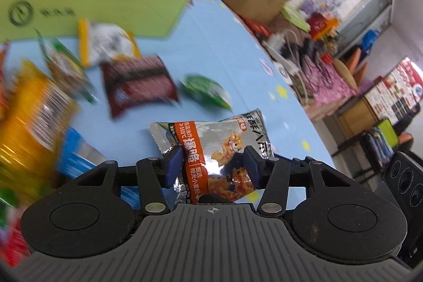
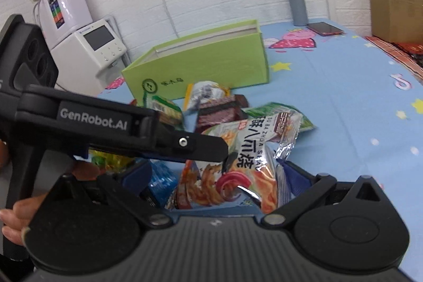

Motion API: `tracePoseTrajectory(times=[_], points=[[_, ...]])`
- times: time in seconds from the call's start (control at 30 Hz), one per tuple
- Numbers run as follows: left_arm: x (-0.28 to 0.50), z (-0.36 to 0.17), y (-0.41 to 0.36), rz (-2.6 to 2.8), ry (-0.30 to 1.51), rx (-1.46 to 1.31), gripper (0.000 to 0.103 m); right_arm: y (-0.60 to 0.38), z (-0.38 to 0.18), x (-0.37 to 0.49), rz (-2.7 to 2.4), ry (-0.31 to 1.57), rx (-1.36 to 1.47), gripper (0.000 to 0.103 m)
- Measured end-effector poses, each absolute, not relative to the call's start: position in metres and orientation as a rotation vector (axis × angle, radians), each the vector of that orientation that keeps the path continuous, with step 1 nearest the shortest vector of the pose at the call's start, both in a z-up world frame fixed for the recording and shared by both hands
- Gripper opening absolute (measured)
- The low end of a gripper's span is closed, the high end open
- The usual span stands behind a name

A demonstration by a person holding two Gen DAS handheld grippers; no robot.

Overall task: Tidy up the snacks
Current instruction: 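Grasp the silver-and-orange snack bag with the left gripper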

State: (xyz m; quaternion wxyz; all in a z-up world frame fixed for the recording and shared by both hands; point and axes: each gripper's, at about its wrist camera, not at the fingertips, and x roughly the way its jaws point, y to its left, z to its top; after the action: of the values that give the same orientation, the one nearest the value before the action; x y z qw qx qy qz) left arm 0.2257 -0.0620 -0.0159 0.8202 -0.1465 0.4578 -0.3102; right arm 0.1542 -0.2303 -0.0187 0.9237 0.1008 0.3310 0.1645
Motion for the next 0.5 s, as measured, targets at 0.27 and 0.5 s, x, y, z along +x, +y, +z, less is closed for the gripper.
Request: tracePoseTrajectory(times=[0.27,0.5], points=[[0.203,0.001,-0.068,-0.579,0.866,-0.228,0.066,-0.276,-0.031,0.121,0.219,0.678,0.247,0.103],[0.218,-0.011,-0.074,-0.581,0.933,-0.251,0.061,-0.276,-0.032,0.13,0.265,0.669,0.236,0.103]])
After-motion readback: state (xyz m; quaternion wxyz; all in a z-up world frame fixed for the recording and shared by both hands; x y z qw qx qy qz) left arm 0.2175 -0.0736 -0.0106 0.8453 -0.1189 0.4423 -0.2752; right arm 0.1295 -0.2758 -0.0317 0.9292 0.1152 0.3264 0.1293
